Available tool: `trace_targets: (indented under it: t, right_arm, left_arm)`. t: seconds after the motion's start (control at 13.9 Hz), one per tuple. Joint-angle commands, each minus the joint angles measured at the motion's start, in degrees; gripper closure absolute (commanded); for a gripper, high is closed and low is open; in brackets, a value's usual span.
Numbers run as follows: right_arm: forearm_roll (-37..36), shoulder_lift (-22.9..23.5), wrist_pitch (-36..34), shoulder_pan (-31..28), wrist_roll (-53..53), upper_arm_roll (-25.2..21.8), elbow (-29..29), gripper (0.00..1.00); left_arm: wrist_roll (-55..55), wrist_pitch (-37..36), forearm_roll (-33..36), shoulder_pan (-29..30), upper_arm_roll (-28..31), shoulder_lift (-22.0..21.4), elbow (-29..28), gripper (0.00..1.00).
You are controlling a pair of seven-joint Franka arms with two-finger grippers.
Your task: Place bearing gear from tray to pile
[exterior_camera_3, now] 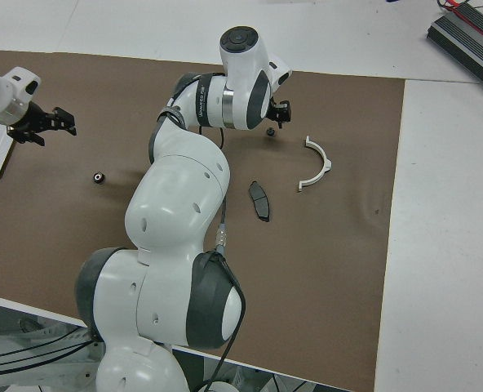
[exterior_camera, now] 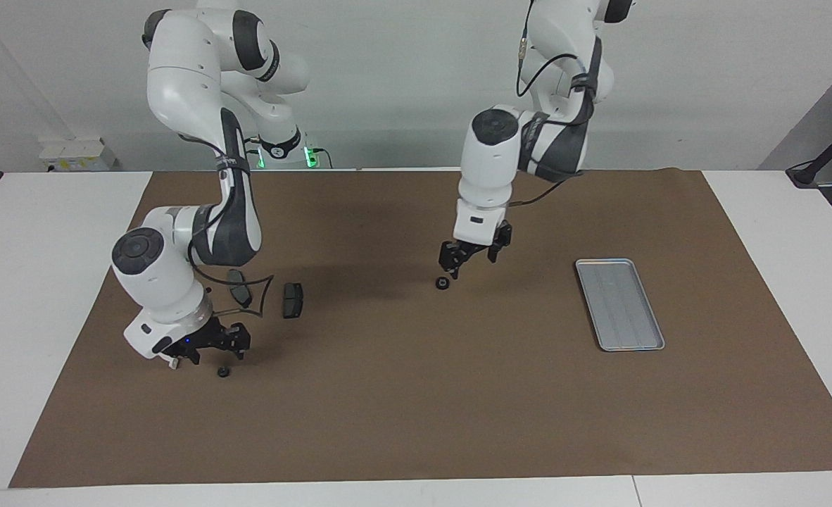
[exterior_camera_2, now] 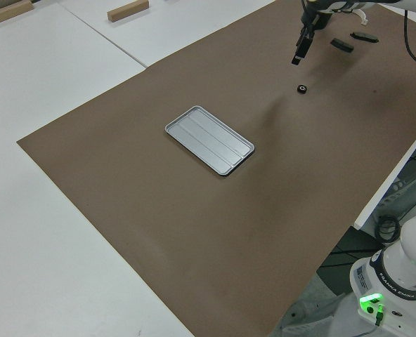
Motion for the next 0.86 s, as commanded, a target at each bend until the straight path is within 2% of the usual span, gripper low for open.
trace_targets:
  t: [0.0,0.29,0.5,0.65,0.79]
  right_arm:
    - [-0.23,-5.22,-6.49,2.5,8.25,0.44,-0.88,0.01]
    - [-0.15,-9.0,-13.88,13.29,37.75,0.62,-0.79,0.0]
    - [0.38,-9.97,-13.54,21.73,57.29,0.8,-1.67,0.0]
    - [0.73,-11.81,-10.92,26.05,65.48,0.8,-5.33,0.0]
    - [0.73,-13.92,-4.0,30.7,71.47,0.8,-11.57,0.0]
  left_arm:
    - [11.18,-5.47,0.63,8.49,-0.32,-5.49,0.17,0.0]
    - [29.73,-10.74,-0.08,21.06,-0.06,-10.94,0.61,0.0]
    - [41.96,-15.14,-0.08,27.74,0.03,-14.46,0.35,0.0]
    - [46.36,-16.29,-0.08,30.04,0.29,-15.87,0.08,0.0]
    - [47.26,-18.22,-0.08,30.4,0.29,-17.01,-0.35,0.0]
